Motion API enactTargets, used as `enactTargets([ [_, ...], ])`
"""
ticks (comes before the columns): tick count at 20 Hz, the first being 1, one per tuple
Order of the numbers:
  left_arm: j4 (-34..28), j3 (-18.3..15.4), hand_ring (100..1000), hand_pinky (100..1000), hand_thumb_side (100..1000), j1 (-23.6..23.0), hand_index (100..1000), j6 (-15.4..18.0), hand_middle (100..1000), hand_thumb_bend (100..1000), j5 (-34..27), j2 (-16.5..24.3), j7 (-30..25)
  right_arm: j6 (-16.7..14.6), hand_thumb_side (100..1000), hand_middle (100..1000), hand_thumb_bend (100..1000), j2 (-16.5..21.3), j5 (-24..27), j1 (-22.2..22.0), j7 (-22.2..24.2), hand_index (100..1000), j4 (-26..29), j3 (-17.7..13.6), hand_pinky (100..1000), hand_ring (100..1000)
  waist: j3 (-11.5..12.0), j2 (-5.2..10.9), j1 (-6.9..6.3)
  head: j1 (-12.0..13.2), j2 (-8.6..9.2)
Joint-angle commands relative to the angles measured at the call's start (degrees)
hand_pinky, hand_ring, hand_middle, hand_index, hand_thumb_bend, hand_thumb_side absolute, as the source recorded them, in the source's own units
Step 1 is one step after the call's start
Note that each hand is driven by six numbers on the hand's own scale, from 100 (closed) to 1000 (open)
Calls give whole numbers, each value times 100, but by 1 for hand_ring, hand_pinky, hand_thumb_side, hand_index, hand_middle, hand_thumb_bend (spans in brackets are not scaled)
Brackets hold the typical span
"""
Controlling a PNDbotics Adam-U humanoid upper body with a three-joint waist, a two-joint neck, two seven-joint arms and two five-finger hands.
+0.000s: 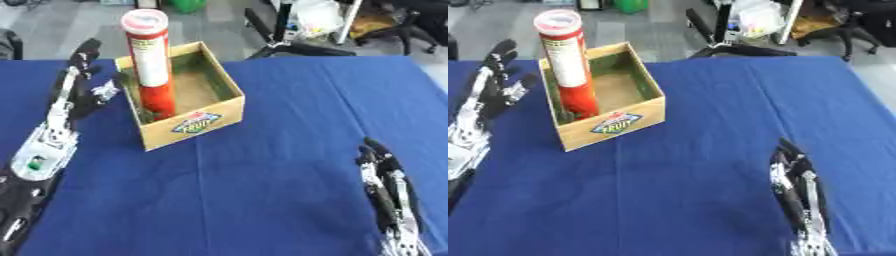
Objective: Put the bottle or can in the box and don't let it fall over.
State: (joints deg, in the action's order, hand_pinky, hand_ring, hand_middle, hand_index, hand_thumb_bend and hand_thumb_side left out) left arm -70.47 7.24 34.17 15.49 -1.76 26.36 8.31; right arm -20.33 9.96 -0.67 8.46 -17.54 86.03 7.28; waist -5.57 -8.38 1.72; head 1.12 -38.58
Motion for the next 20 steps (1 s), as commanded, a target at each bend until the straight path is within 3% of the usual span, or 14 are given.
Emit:
enactTargets([
  [1,-575,-154,1000,903,633,-248,943,85,972,751,-232,235,-7,-9,617,881,100,146,-30,26,-57,867,78,-78,832,905,57,86,-29,-70,54],
  [6,-1378,-459,994,878,648,-1051,927,-108,942,680,-252,89,112,-14,614,881,100,176,-63,-3,-135,868,93,-158,832,905,191,76,-45,-79,28],
  [12,-2299,-751,988,877,674,-1973,920,-323,941,617,270,-577,-15,-21,609,882,100,198,-100,-58,-203,869,119,-222,832,905,295,120,-59,-29,-95],
  [17,-2860,-833,974,871,684,-2762,913,-436,933,594,672,-1051,-101,-20,605,883,100,206,-121,-122,-250,870,101,-230,831,905,332,206,-69,90,-228],
  [20,-2953,-796,977,872,687,-2911,909,-464,935,592,772,-1174,-128,-23,601,883,100,209,-131,-140,-273,871,94,-241,831,905,333,245,-56,119,-249],
])
